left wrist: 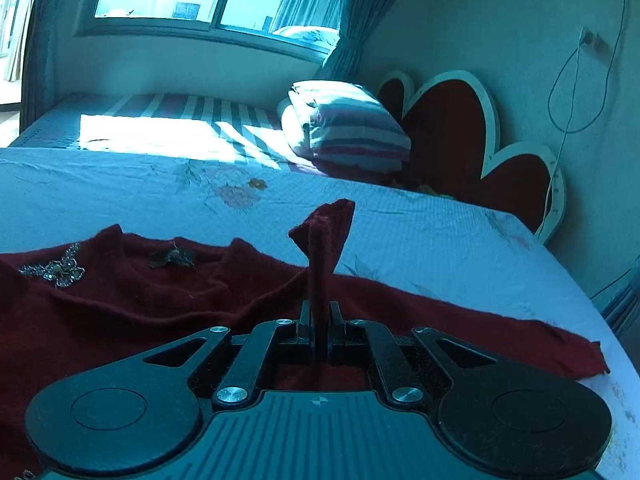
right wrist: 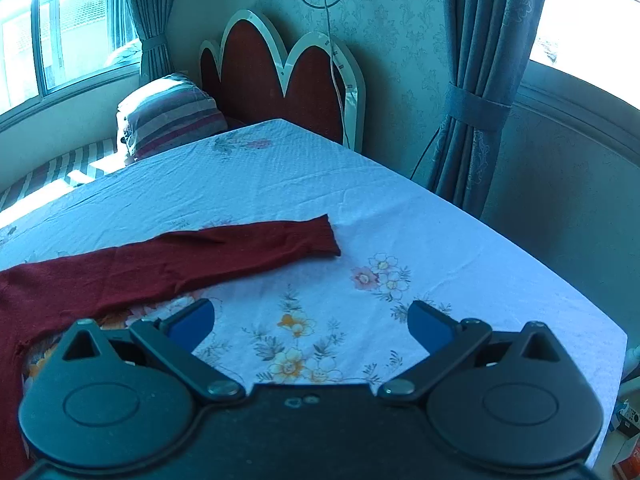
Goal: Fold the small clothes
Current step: 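Grasp the cuff with the left tool, fold it across the body, release, then move the right tool to the other sleeve cuff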
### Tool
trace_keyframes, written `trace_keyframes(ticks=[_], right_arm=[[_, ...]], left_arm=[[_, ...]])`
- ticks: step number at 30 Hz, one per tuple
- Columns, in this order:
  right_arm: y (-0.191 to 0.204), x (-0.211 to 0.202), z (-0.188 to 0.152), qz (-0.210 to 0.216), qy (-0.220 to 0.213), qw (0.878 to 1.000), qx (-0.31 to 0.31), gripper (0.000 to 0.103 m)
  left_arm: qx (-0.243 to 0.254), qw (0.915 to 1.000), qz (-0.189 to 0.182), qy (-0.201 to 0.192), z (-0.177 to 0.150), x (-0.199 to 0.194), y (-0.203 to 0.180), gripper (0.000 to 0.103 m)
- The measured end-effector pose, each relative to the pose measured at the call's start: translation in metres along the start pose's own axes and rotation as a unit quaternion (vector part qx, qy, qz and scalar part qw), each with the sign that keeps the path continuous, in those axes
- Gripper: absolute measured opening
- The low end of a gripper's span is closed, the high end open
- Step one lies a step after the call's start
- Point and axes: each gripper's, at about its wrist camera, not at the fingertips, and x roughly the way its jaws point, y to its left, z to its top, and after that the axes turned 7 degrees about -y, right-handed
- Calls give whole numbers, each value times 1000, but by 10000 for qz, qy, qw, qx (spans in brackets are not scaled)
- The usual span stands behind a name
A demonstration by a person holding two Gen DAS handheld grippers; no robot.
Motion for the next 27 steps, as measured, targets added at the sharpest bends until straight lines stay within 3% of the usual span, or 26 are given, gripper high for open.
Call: trace_keyframes(ticks=[4,7,9,10,11,13,14,16,18,22,25,27], right_arm=[[-16,9,-3,-17,71,10000,16,103],[-24,14,-6,-17,144,9999,55,103],[-26,15,-8,-19,183,9998,54,103],[-26,15,-9,-18,195,9998,54,103],[-24,15,-9,-7,205,9998,58,103],[-19,15,-10,40,237,9997,73,103],[-13,15,-9,99,253,9996,88,103],[2,15,-8,307,271,9991,145,103],[28,13,-7,672,239,9973,170,100],[102,9,-5,1487,129,9886,201,92],[160,11,-11,2127,287,9761,340,83],[194,16,-19,2555,462,9645,491,77]], left_arm=[[314,9991,140,265,-21,11,-9,4],[676,9948,102,760,-32,24,-20,6],[1032,9921,-204,677,-35,15,-35,66],[1058,9921,-382,559,-35,6,-42,103],[1021,9929,-512,318,-34,-9,-45,103],[789,9924,-917,226,-26,-36,-41,103],[701,9933,-915,67,-23,-52,-33,103],[721,9963,-379,-284,-17,-83,-5,103],[732,9945,483,-573,-10,-108,42,103],[521,9736,2145,-581,-5,-154,157,102],[150,9727,2292,-334,-4,-169,215,102],[303,9745,2221,-85,-6,-162,228,102]])
